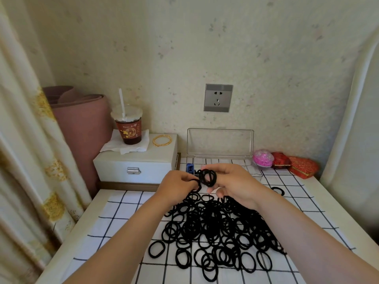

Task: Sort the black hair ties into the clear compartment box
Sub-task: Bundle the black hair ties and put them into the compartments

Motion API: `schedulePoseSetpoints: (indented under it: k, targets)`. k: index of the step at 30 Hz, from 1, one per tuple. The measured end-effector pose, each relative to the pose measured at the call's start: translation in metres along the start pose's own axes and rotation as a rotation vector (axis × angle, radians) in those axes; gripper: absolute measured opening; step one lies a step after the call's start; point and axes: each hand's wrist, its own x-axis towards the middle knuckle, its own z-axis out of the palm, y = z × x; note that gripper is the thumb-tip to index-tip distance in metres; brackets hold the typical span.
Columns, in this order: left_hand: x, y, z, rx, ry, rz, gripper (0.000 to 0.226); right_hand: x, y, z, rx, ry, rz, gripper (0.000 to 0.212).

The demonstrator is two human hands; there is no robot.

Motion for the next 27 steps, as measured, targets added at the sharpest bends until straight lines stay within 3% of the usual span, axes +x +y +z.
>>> schedulePoseSetpoints:
  k: [5, 10, 14, 18, 21, 24, 27]
  targets:
    - [-0.004, 0.012, 0.000, -0.455, -0.224, -0.140, 0.023, -0.002, 0.001, 0.007, -0.101, 0.043, 0.035, 0.026]
    - [-0.005, 0.013, -0.001, -0.600, -0.341, -0.173, 0.033, 0.001, 0.003, 0.008, -0.245, 0.204, 0.048, 0.016]
    - [-0.006, 0.011, -0.001, -0.477, -0.378, -0.095, 0.029, 0.002, 0.006, 0.012, -0.439, 0.261, 0.027, 0.008]
    - [-0.004, 0.008, -0.007, -0.492, -0.356, -0.121, 0.026, 0.002, 0.005, 0.007, -0.343, 0.197, 0.022, 0.019]
    - [-0.006, 0.010, -0.011, -0.506, -0.364, -0.109, 0.024, 0.002, 0.006, 0.000, -0.161, 0.047, 0.108, 0.034]
    - [-0.006, 0.010, -0.013, -0.516, -0.363, -0.110, 0.025, 0.000, 0.005, -0.004, -0.010, -0.055, 0.184, 0.032]
    - [-0.004, 0.013, -0.014, -0.549, -0.286, -0.138, 0.030, 0.000, 0.005, -0.002, 0.023, -0.032, 0.202, 0.025]
